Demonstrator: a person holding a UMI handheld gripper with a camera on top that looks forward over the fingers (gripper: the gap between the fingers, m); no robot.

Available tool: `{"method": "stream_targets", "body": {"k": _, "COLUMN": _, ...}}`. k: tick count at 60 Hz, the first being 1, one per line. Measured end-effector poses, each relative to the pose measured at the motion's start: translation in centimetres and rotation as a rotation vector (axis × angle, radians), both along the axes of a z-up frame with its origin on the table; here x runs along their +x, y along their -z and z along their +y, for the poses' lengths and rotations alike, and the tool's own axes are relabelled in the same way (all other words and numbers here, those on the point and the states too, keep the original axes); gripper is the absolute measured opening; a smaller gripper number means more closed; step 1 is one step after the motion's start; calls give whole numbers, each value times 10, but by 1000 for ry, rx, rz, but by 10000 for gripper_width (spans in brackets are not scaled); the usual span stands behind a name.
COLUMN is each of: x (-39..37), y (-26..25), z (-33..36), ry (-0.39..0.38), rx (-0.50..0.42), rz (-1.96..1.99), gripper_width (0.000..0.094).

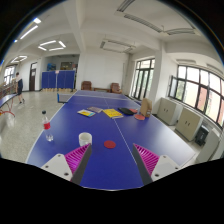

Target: Pour water

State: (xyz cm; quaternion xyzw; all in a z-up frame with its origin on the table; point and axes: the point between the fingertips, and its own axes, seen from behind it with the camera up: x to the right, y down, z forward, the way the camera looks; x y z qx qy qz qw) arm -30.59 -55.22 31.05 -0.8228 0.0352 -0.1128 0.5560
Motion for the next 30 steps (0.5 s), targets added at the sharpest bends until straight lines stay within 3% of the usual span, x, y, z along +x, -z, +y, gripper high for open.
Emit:
{"method": "stream_targets", "body": {"k": 14, "x": -17, "y": 44, "z": 10, "ry": 54, "rx": -42, "rz": -54, "gripper_width": 850}}
{"method": "stream_targets", "body": {"k": 30, "x": -129, "y": 199, "z": 35, "ry": 1, "rx": -220, "rz": 18, "gripper_width": 848}}
